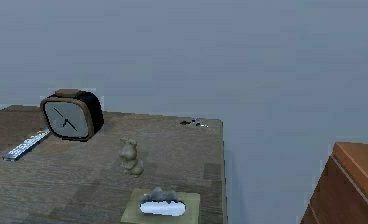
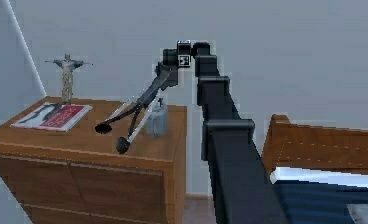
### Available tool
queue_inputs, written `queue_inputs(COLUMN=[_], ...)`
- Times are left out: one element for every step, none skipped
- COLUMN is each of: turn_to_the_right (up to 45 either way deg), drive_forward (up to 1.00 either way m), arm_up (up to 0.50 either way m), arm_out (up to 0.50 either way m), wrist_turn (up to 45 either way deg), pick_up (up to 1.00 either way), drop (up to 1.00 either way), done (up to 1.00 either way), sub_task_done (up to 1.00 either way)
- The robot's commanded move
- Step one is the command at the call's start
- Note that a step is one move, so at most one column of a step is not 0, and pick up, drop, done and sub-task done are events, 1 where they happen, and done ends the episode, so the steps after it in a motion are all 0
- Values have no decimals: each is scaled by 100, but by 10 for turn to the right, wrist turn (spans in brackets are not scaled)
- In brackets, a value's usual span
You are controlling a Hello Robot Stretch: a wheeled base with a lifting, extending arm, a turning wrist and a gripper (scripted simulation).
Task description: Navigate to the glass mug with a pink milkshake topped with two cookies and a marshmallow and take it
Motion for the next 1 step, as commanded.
queue_inputs(turn_to_the_right=[0], drive_forward=[0], arm_up=[0], arm_out=[0], wrist_turn=[450], pick_up=[0], drop=[0], done=[0], sub_task_done=[0])
